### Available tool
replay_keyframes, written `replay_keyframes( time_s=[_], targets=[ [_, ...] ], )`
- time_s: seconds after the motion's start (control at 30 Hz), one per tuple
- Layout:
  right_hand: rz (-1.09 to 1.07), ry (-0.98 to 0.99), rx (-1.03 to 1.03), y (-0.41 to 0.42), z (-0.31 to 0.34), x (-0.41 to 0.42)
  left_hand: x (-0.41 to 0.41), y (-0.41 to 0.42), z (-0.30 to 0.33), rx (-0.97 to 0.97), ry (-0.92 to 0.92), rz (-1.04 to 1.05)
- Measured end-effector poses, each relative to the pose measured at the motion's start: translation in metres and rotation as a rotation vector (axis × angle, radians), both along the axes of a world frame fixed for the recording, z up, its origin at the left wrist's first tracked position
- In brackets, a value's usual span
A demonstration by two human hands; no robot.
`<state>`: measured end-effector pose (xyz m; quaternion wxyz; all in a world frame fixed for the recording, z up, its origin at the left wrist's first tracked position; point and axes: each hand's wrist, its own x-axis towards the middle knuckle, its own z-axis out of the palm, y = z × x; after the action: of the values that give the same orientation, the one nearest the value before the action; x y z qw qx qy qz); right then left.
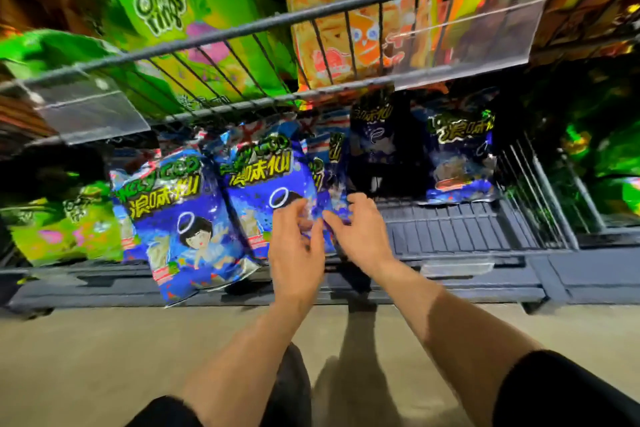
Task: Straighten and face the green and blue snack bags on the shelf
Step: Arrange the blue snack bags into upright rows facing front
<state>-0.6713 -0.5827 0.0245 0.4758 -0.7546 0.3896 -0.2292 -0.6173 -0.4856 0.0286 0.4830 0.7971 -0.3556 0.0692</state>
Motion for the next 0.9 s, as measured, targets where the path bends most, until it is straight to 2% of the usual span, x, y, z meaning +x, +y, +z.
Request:
replay_keyframes(
  time_s=[0.07,0.13,0.17,0.23,0.3,0.37,0.43,0.5,0.53,0.63,0.73,0.8,0.9],
  targets=[
    [-0.043,-0.045,-0.058,0.018,0.005,0.008,0.005,0.017,0.006,-0.062,-0.045,0.115],
    [-0.123,-0.07,-0.181,0.036,0.011,0.014,0.017,0.038,0.01,-0.093,-0.098,0.349],
    [-0.158,-0.079,-0.257,0.045,0.014,0.017,0.027,0.049,0.011,-0.092,-0.07,0.527],
    [-0.192,-0.087,-0.39,0.06,0.019,0.025,0.055,0.071,0.007,-0.001,0.134,0.787],
    [-0.167,-0.061,-0.483,0.076,0.017,0.035,0.077,0.086,-0.006,0.073,0.438,0.724],
    [-0.144,-0.016,-0.569,0.091,0.013,0.042,0.083,0.093,-0.025,0.047,0.563,0.549],
    [-0.127,-0.03,-0.672,0.103,0.005,0.045,0.081,0.101,-0.043,0.051,0.494,0.496],
    [0.01,-0.109,-0.694,0.114,-0.008,0.048,0.079,0.11,-0.055,0.047,0.461,0.538],
    [0.122,-0.12,-0.635,0.121,-0.017,0.049,0.08,0.114,-0.058,0.076,0.469,0.585],
    [0.427,0.013,-0.332,0.142,-0.048,0.061,0.082,0.129,-0.056,0.139,0.436,0.661],
    [0.571,0.142,-0.203,0.164,-0.076,0.086,0.086,0.148,-0.061,0.087,0.373,0.604],
    [0.608,0.175,-0.171,0.18,-0.087,0.103,0.091,0.161,-0.072,0.036,0.38,0.52],
    [0.497,0.182,-0.132,0.195,-0.095,0.125,0.086,0.177,-0.081,-0.066,0.374,0.476]
  ],
)
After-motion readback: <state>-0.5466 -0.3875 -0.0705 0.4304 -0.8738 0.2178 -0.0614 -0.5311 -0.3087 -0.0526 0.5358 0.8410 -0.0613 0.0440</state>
